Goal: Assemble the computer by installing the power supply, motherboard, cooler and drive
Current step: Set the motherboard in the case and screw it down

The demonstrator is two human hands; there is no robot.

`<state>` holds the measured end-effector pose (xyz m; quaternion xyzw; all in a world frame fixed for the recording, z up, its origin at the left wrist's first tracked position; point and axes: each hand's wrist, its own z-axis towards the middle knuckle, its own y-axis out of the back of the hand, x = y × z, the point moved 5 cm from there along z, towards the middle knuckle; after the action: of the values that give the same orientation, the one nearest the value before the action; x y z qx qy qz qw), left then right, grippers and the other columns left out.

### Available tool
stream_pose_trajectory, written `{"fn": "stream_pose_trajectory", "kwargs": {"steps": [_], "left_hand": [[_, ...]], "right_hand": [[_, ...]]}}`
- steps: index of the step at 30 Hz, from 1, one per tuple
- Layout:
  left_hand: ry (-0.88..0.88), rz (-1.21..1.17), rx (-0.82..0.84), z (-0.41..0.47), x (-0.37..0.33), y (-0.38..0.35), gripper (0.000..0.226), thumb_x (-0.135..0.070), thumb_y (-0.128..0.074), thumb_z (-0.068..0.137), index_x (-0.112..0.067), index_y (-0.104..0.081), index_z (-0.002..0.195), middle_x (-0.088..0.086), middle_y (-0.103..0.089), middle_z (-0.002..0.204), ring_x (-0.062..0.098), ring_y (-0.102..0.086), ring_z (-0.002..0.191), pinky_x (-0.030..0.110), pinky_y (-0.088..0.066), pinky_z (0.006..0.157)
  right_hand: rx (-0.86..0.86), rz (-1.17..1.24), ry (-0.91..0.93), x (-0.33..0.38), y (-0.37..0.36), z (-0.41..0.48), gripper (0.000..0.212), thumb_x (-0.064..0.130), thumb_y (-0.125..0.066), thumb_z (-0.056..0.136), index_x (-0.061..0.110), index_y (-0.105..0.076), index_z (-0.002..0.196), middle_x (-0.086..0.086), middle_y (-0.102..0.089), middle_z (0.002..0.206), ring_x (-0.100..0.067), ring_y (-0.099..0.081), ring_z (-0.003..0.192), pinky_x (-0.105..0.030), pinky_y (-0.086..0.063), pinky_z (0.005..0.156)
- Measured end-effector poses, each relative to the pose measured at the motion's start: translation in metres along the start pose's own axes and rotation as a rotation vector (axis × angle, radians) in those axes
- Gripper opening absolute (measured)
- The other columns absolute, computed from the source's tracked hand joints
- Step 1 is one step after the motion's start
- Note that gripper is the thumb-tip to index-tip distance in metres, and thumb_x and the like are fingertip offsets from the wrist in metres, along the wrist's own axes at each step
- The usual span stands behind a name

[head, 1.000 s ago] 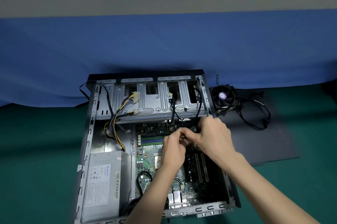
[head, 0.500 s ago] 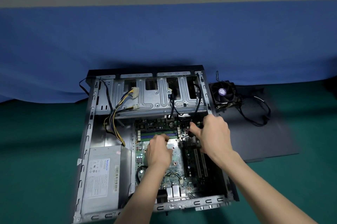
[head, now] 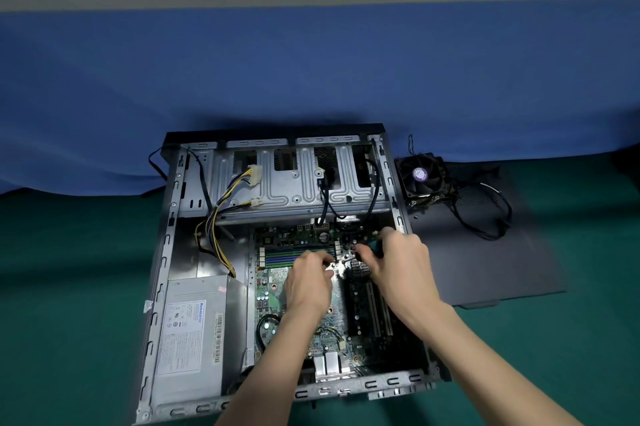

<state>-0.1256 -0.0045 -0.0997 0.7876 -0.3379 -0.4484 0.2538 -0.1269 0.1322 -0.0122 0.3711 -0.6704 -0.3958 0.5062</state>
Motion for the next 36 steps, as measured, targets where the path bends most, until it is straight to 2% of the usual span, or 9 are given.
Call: {"fn": "stream_pose_trajectory", "kwargs": {"steps": [3, 7, 13, 18, 22, 25, 30, 33, 36], "left_hand": [[0.002, 0.028, 0.021, 0.001, -0.001, -0.001, 0.032, -0.018, -0.065, 0.090, -0.027, -0.062, 0.120, -0.003, -0.063, 0.117, 0.021, -0.061, 0.100, 0.046, -0.053, 0.081], [-0.001, 0.019, 0.011, 0.001, 0.001, -0.002, 0.038, -0.005, -0.061, 0.088, -0.027, -0.063, 0.119, -0.001, -0.065, 0.112, 0.022, -0.061, 0.098, 0.046, -0.054, 0.082], [0.006, -0.025, -0.065, 0.001, 0.004, 0.011, 0.039, 0.001, -0.053, 0.088, -0.030, -0.065, 0.108, -0.008, -0.064, 0.099, 0.015, -0.061, 0.087, 0.039, -0.056, 0.076], [-0.011, 0.021, -0.053, -0.002, -0.001, 0.010, 0.030, -0.005, -0.057, 0.091, -0.026, -0.066, 0.110, -0.009, -0.064, 0.090, 0.010, -0.059, 0.078, 0.027, -0.047, 0.063], [-0.024, 0.062, -0.025, -0.011, -0.004, 0.003, 0.021, -0.023, -0.062, 0.092, -0.025, -0.067, 0.112, -0.005, -0.069, 0.096, 0.002, -0.054, 0.063, 0.023, -0.042, 0.056], [-0.047, 0.102, -0.021, -0.011, -0.012, 0.000, 0.020, -0.029, -0.062, 0.092, -0.027, -0.067, 0.111, 0.000, -0.069, 0.098, 0.017, -0.062, 0.075, 0.031, -0.052, 0.070], [-0.039, 0.051, -0.027, -0.001, -0.012, -0.003, 0.022, -0.028, -0.064, 0.090, -0.031, -0.066, 0.112, -0.001, -0.068, 0.107, 0.020, -0.062, 0.092, 0.036, -0.053, 0.076], [-0.076, -0.001, -0.013, 0.002, -0.012, -0.005, 0.039, -0.024, -0.074, 0.081, -0.026, -0.063, 0.118, -0.003, -0.066, 0.103, 0.018, -0.062, 0.091, 0.042, -0.054, 0.080], [-0.175, -0.057, 0.004, 0.001, -0.016, -0.007, 0.046, -0.022, -0.079, 0.075, -0.022, -0.063, 0.119, -0.009, -0.060, 0.089, 0.013, -0.060, 0.081, 0.036, -0.053, 0.076]], "right_hand": [[-0.006, 0.021, 0.088, 0.001, 0.000, -0.003, 0.019, 0.026, -0.060, 0.094, 0.008, -0.061, 0.097, -0.007, -0.059, 0.089, -0.032, -0.058, 0.084, -0.037, -0.041, 0.066], [-0.033, 0.028, 0.145, 0.000, 0.003, -0.005, 0.016, 0.016, -0.063, 0.091, 0.011, -0.066, 0.107, -0.005, -0.061, 0.092, -0.028, -0.058, 0.083, -0.035, -0.038, 0.065], [-0.213, 0.217, -0.018, -0.017, 0.045, -0.001, 0.021, 0.029, -0.077, 0.079, 0.011, -0.073, 0.089, -0.008, -0.072, 0.079, -0.029, -0.065, 0.077, -0.032, -0.047, 0.067], [-0.146, 0.366, -0.139, -0.034, 0.065, 0.003, 0.015, 0.024, -0.077, 0.076, 0.012, -0.074, 0.085, -0.005, -0.071, 0.072, -0.023, -0.067, 0.076, -0.039, -0.054, 0.075], [-0.124, 0.407, -0.127, -0.035, 0.062, -0.001, 0.016, 0.023, -0.078, 0.077, 0.012, -0.074, 0.088, -0.006, -0.072, 0.075, -0.023, -0.067, 0.078, -0.040, -0.055, 0.077], [-0.106, 0.357, -0.074, -0.031, 0.054, -0.004, 0.018, 0.025, -0.078, 0.078, 0.015, -0.075, 0.093, -0.007, -0.073, 0.080, -0.023, -0.067, 0.080, -0.036, -0.054, 0.077], [-0.104, 0.233, 0.095, -0.016, 0.021, -0.024, 0.025, 0.021, -0.073, 0.085, 0.011, -0.072, 0.108, -0.006, -0.073, 0.093, -0.022, -0.065, 0.080, -0.031, -0.052, 0.079], [-0.122, 0.162, 0.149, -0.009, 0.008, -0.033, 0.021, 0.017, -0.071, 0.086, 0.005, -0.070, 0.104, -0.010, -0.070, 0.089, -0.028, -0.065, 0.074, -0.040, -0.054, 0.071], [-0.166, 0.137, 0.175, -0.007, 0.007, -0.035, 0.017, 0.009, -0.078, 0.079, 0.000, -0.071, 0.092, -0.012, -0.068, 0.077, -0.030, -0.062, 0.059, -0.042, -0.054, 0.055]]}}
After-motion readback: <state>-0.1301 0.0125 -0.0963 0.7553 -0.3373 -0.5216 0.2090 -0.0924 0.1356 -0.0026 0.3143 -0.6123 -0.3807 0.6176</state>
